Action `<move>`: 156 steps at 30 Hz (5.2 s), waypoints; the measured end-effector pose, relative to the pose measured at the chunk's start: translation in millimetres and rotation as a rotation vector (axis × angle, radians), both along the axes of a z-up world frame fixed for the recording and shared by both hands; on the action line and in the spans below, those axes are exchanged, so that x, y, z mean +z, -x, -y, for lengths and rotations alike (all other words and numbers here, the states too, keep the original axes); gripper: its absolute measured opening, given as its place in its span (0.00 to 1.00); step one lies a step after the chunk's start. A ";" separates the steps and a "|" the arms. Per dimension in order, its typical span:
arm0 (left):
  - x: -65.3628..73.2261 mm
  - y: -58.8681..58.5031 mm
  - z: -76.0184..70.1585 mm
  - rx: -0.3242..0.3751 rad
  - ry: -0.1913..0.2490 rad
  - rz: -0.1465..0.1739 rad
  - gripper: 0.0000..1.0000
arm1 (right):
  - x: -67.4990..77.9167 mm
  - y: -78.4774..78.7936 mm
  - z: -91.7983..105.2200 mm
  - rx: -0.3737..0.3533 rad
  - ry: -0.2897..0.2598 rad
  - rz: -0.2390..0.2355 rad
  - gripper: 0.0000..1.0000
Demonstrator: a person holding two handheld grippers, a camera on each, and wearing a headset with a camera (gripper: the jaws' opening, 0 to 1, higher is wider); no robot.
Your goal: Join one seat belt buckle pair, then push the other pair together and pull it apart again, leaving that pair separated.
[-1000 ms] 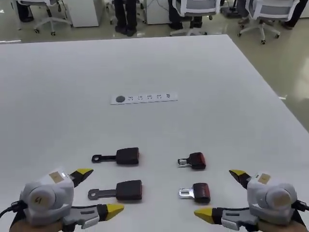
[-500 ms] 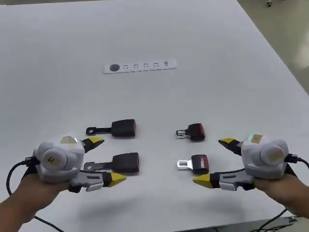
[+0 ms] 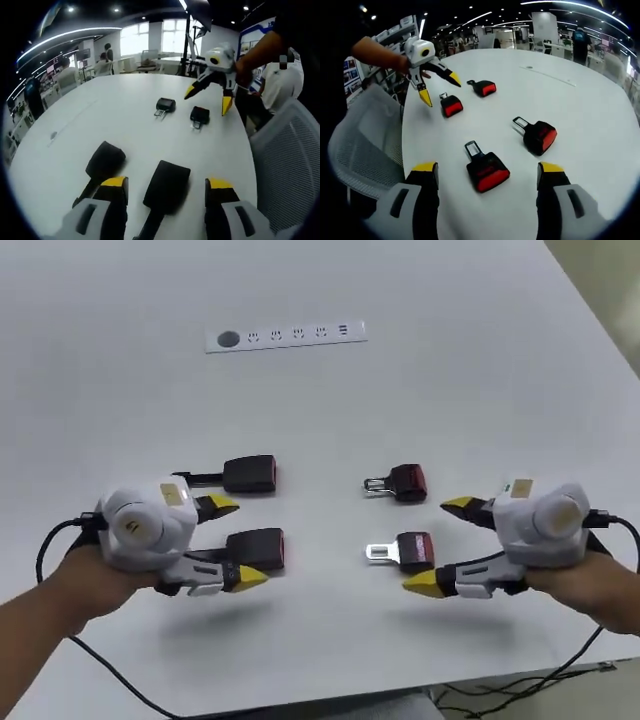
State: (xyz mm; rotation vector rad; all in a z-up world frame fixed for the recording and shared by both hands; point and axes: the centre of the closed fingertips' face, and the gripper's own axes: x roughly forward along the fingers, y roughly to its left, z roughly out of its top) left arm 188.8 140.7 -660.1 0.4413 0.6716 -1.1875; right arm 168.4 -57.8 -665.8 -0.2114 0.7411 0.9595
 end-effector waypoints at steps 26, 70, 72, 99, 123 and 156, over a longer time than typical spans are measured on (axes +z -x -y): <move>-29.1 2.8 -8.9 -0.173 -0.129 -0.024 0.41 | -21.1 12.5 -1.9 0.200 0.092 -0.020 0.53; -32.4 4.6 -7.8 -0.295 -0.275 -0.050 0.33 | -22.2 1.1 -28.5 0.297 0.232 0.016 0.34; -32.8 4.0 -7.9 -0.294 -0.279 -0.051 0.33 | -22.3 1.5 -36.0 0.301 0.232 0.020 0.34; -34.0 1.1 -9.3 -0.288 -0.297 -0.056 0.33 | -27.5 -14.3 -121.1 0.296 0.183 0.028 0.34; -34.9 2.2 -5.5 -0.328 -0.319 -0.039 0.32 | -30.5 -16.8 -142.2 0.258 0.169 0.060 0.32; -34.3 6.7 -7.0 -0.357 -0.324 -0.036 0.32 | -30.1 -15.1 -144.9 0.256 0.198 0.050 0.33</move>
